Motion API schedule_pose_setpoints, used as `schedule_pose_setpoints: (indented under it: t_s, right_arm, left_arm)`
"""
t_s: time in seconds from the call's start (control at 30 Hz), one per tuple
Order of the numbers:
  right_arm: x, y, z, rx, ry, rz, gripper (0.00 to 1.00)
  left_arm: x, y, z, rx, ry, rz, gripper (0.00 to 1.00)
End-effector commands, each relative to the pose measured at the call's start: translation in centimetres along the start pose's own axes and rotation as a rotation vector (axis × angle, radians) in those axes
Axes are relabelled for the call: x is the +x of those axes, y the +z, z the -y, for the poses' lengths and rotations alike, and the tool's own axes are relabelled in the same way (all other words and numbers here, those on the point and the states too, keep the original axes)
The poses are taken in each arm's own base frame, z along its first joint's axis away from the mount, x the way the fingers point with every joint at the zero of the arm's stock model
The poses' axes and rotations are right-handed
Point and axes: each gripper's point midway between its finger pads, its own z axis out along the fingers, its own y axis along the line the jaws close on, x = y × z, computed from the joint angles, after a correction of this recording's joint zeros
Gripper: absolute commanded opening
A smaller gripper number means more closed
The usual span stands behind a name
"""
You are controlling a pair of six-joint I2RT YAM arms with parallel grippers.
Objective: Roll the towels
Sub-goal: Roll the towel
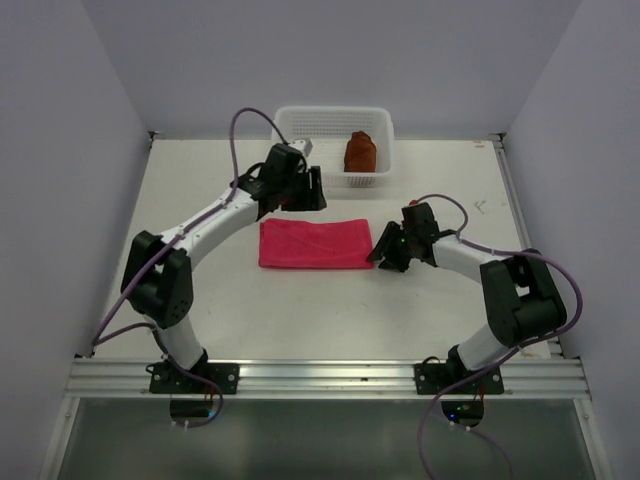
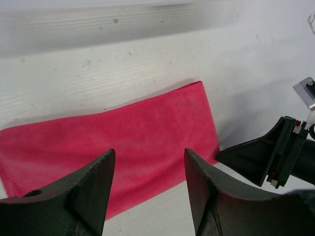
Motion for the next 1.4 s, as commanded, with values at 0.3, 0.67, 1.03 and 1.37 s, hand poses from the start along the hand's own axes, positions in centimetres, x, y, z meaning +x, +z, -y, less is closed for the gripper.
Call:
schedule_pose_setpoints:
  t_s: [0.3,0.67,1.03,1.37]
  right_arm:
    - [0.6,0.6,-0.6,-0.092,0.024,0.014,0.34]
    - [1.7,1.6,1.2,-0.046,0.027,-0.011,0.23]
    - [1.5,2.1,1.1,-0.058,0.011,-0.008,0.16]
    - [2.0,2.1,2.0,-0.038,-0.02,-0.004,0.13]
  left_arm:
    - [2.5,7.8,8.1,0.049,0.162,-0.115,0.61]
    - [5.9,12.0,10.6,0.016,0.234,-0.215,0.61]
    - [8.4,15.3,10.2,-0.051,0.236,-0.252,0.58]
    - [8.5,16.5,9.3,-0.115,0.227,-0.253,0.52]
